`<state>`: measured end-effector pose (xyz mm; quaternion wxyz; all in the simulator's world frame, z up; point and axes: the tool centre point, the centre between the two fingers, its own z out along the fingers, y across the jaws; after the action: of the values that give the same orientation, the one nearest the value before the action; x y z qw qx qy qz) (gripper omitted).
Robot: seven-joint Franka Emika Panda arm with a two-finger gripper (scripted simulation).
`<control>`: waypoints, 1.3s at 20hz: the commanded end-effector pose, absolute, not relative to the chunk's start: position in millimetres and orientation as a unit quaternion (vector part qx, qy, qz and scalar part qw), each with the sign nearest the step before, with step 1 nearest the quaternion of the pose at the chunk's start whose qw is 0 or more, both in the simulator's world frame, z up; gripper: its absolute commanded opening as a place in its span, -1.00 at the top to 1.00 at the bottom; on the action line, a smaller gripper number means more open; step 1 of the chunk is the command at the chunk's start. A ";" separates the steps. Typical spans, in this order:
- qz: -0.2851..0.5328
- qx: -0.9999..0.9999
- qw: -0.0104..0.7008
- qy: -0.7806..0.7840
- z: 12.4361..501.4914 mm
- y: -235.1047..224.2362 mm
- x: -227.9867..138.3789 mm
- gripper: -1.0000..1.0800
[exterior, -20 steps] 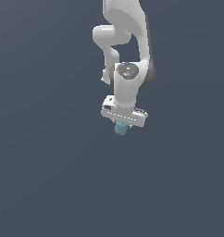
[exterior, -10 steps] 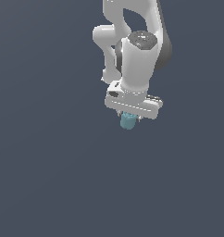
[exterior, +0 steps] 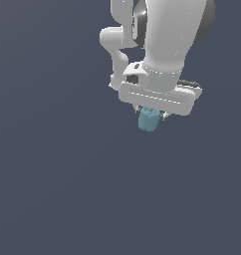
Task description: Pick up the object and move it to a goal position.
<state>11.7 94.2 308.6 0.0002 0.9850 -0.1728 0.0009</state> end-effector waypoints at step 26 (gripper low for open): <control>0.000 0.985 0.000 -0.173 453.3 130.4 64.5 1.00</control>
<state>62.7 129.2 448.5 0.0000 0.9850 -0.1727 0.0002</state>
